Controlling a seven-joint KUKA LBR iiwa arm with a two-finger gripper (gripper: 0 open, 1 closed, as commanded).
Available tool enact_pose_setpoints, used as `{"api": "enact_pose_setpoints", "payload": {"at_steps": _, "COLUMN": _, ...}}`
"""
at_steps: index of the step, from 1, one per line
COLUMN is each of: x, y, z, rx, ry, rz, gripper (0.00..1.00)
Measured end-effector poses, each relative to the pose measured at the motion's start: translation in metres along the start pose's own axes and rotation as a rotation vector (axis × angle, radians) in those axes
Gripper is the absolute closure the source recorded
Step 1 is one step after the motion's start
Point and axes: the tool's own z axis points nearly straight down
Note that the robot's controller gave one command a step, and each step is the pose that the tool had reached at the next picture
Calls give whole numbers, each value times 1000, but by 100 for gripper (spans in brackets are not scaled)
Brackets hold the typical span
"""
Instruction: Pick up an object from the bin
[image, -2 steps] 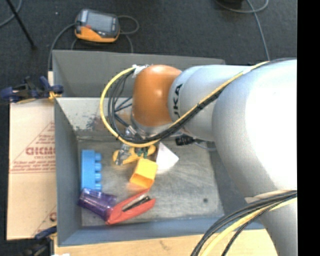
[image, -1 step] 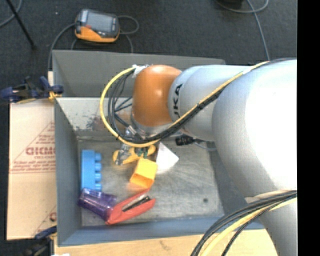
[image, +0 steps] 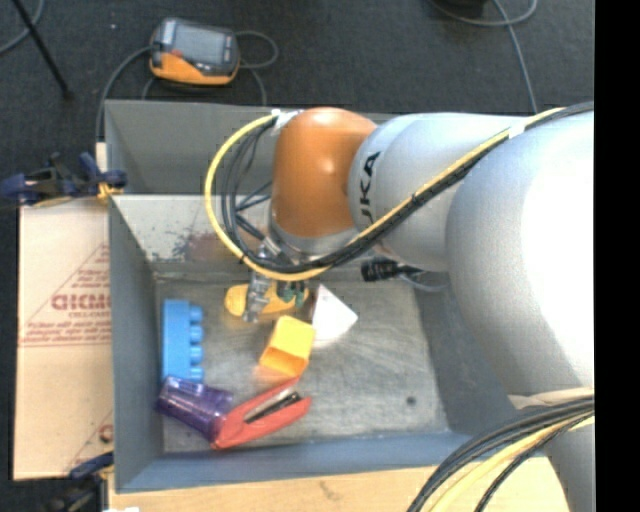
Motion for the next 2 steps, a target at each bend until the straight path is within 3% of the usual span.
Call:
{"api": "enact_pose_setpoints", "payload": {"at_steps": 1, "x": -1, "y": -3, "z": -65, "rx": 2, "ry": -3, "rz": -27, "gripper": 100}}
{"api": "enact_pose_setpoints", "payload": {"at_steps": 2, "x": -2, "y": -2, "z": -110, "rx": -2, "ry": -7, "rz": -28, "gripper": 0}}
